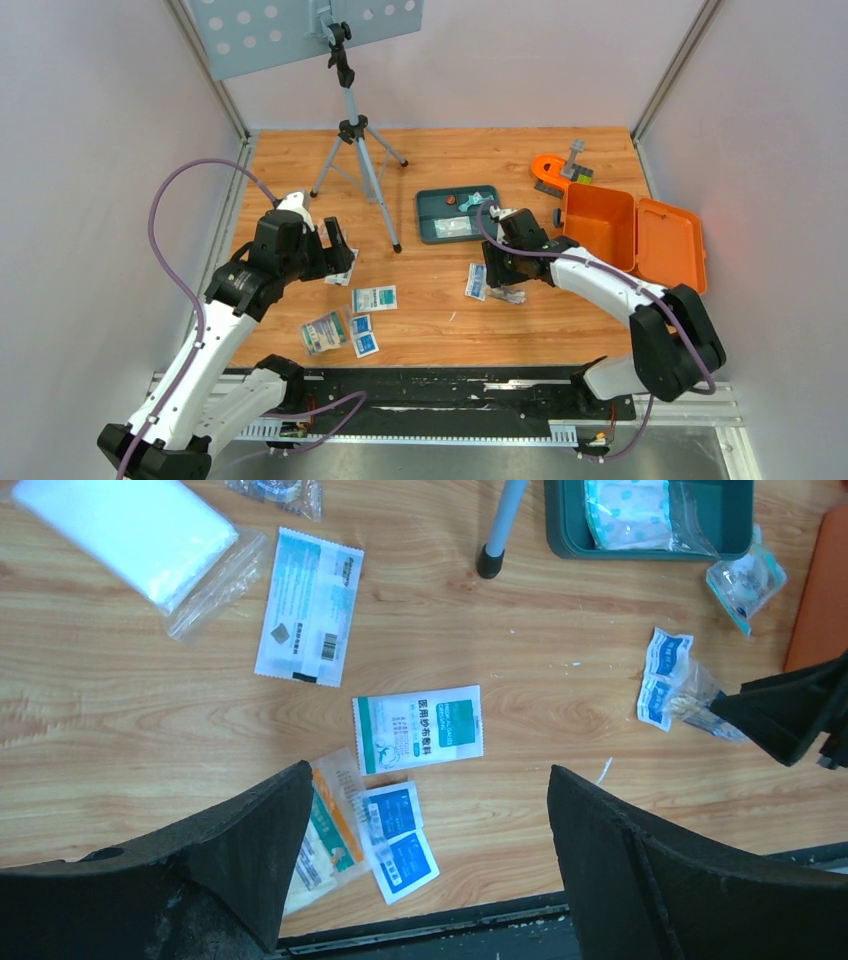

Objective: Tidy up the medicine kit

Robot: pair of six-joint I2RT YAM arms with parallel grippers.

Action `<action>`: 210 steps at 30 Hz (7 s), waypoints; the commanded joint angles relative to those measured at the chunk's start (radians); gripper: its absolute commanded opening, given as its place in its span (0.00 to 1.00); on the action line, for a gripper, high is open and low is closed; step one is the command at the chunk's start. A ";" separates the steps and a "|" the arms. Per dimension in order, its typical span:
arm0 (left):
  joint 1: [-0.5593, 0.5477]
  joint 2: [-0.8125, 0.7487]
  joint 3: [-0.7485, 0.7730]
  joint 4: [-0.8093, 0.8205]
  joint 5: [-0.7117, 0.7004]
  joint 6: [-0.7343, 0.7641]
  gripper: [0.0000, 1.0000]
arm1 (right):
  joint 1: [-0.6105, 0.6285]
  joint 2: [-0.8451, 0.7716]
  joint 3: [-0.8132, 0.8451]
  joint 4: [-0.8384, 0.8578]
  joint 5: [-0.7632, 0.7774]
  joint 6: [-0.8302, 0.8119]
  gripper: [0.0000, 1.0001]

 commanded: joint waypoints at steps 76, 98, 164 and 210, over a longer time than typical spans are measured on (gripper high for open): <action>0.004 0.070 0.031 0.066 -0.018 0.024 0.95 | -0.765 0.028 0.277 0.030 -0.194 0.281 0.02; 0.004 0.058 0.019 0.060 -0.022 0.006 0.95 | -0.170 -0.073 0.251 0.004 0.077 0.304 0.54; 0.004 0.000 -0.002 0.022 -0.038 -0.006 0.95 | 0.390 0.358 0.191 0.020 0.554 -0.066 0.00; -0.013 0.001 -0.125 0.157 0.228 -0.107 0.94 | -0.095 0.330 0.228 0.161 -0.066 0.212 0.63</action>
